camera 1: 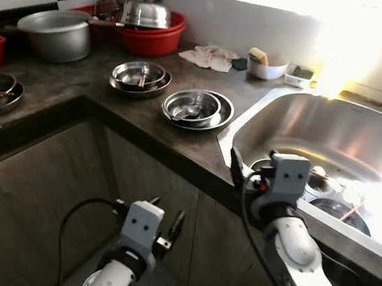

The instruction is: Kitchen organization

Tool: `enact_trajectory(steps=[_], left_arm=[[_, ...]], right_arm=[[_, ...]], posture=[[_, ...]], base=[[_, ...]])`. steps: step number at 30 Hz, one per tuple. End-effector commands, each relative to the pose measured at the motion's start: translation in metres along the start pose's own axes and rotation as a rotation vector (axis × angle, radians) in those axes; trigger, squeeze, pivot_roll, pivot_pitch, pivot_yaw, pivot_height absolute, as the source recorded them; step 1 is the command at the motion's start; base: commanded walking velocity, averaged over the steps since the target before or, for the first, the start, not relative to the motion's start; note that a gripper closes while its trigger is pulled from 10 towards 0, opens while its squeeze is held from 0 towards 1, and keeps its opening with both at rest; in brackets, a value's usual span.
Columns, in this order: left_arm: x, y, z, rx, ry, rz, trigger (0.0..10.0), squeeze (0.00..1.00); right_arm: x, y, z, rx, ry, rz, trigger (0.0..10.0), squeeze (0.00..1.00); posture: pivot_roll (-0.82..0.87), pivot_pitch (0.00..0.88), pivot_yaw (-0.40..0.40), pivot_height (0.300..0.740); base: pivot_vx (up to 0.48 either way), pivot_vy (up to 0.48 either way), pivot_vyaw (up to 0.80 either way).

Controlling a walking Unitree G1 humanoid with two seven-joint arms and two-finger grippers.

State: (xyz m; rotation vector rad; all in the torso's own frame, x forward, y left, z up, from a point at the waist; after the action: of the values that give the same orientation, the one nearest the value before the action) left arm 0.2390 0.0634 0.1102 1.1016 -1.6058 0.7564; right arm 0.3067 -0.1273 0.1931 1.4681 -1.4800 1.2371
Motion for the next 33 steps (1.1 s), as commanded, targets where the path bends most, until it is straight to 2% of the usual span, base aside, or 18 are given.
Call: enact_trajectory(steps=[1, 7, 19, 28, 33], left_arm=[[-0.0023, 0.0019, -0.0085, 0.019, -0.023, -0.012, 10.0, 0.0], [-0.0024, 0.0019, -0.0092, 0.024, -0.015, -0.016, 10.0, 0.0], [-0.0031, 0.0016, -0.0097, 0.025, -0.011, -0.02, 10.0, 0.0], [-0.0016, 0.0011, -0.0109, 0.031, -0.018, -0.017, 10.0, 0.0], [-0.0016, 0.0009, -0.0108, 0.027, -0.021, -0.017, 10.0, 0.0]], right_arm=[[0.0014, -0.0012, -0.0102, 0.029, -0.02, 0.008, 10.0, 0.0], [0.0022, -0.0025, -0.0095, 0.022, -0.016, 0.012, 10.0, 0.0], [0.0014, -0.0028, -0.0122, 0.028, -0.009, 0.01, 10.0, 0.0], [0.0014, -0.0026, -0.0111, 0.02, -0.018, 0.012, 10.0, 0.0], [0.0006, -0.0024, -0.0104, 0.015, -0.016, 0.006, 10.0, 0.0]], posture=[[0.02, 0.059, 0.011, 0.74], [0.02, 0.064, 0.009, 0.74], [0.02, 0.067, 0.01, 0.74], [0.02, 0.07, 0.01, 0.74], [0.02, 0.071, 0.015, 0.74]], base=[[0.0, 0.0, 0.0], [0.0, 0.0, 0.0], [0.0, 0.48, 0.0], [0.0, 0.0, 0.0], [0.0, 0.0, -0.8]])
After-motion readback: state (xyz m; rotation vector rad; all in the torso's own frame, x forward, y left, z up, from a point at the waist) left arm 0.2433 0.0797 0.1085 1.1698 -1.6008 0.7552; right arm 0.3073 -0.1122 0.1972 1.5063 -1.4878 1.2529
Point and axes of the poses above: a point about 5 cm out from each wrist's last joint towards the gripper, its own y axis pointing back from the gripper into the wrist, its own x axis along the axis of the wrist's last joint, z = x × y, the point moved 4 cm from there along -y, pointing out of the wrist towards the gripper, and after that the axes turned 15 degrees about -y, right-handed, at the moved point
